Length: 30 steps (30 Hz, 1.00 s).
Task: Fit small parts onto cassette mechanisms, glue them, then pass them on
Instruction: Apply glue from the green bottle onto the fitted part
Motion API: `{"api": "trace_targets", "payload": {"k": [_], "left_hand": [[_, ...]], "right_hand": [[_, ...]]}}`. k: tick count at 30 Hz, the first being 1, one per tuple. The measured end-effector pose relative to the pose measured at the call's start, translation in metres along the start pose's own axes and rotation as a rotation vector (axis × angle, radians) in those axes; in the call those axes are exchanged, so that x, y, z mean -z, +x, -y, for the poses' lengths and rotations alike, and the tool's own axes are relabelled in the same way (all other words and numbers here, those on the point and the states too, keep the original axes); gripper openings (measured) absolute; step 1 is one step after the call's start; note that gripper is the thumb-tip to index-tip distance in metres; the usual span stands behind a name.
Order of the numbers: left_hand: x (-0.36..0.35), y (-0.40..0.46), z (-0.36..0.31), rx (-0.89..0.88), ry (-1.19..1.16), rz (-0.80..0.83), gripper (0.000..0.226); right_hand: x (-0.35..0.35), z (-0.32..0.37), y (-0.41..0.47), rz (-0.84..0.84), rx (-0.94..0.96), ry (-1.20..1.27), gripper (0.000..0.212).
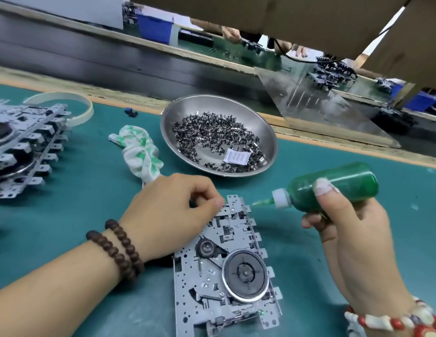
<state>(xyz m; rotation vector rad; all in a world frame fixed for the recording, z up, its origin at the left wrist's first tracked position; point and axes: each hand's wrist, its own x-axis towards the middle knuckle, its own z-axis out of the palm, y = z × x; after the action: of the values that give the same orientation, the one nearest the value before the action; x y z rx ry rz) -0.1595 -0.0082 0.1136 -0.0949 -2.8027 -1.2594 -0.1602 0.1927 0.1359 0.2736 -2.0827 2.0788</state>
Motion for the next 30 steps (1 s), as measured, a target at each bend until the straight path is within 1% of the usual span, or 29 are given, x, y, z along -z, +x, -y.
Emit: {"api": "trace_targets", "payload": {"k": [2,3,5,7,14,20,22,24,25,30], "left_hand": [[0.0002,0.0003,0.0008,0.001,-0.004,0.003,0.018],[0.0003,0.0001,0.0008,0.001,-0.006,0.005,0.018],[0.0006,0.0002,0.0003,0.002,-0.01,0.01,0.019],[0.0005,0.0008,0.0002,0.008,-0.016,0.018,0.019],[0.0009,0.0013,-0.0002,0.024,-0.025,0.031,0.019],[0.0009,0.0019,0.0002,0.024,-0.031,0.034,0.019],[0.0011,0.002,-0.0003,0.022,-0.032,0.038,0.019],[0.0012,0.002,-0.0003,0.023,-0.028,0.036,0.018],[0.0012,0.002,-0.0004,0.024,-0.027,0.035,0.018],[0.0012,0.0021,-0.0014,0.016,-0.022,0.039,0.019]], "right_hand": [[0.0001,-0.0019,0.0005,-0.003,0.011,0.01,0.024],[-0.0003,-0.0019,0.0005,-0.007,0.023,0.011,0.023],[-0.0006,-0.0011,0.0003,-0.005,0.061,-0.001,0.034],[-0.0007,-0.0008,-0.0003,0.003,0.085,-0.015,0.038],[0.0002,-0.0045,-0.0008,0.032,0.113,-0.064,0.039],[-0.0007,-0.0057,-0.0008,0.046,0.143,-0.057,0.035],[-0.0004,-0.0061,-0.0008,0.046,0.158,-0.055,0.03],[0.0005,-0.0073,-0.0011,0.057,0.181,-0.045,0.012],[0.0009,-0.0076,-0.0012,0.063,0.188,-0.043,0.007],[0.0008,-0.0075,-0.0014,0.067,0.202,-0.042,0.009]]}}
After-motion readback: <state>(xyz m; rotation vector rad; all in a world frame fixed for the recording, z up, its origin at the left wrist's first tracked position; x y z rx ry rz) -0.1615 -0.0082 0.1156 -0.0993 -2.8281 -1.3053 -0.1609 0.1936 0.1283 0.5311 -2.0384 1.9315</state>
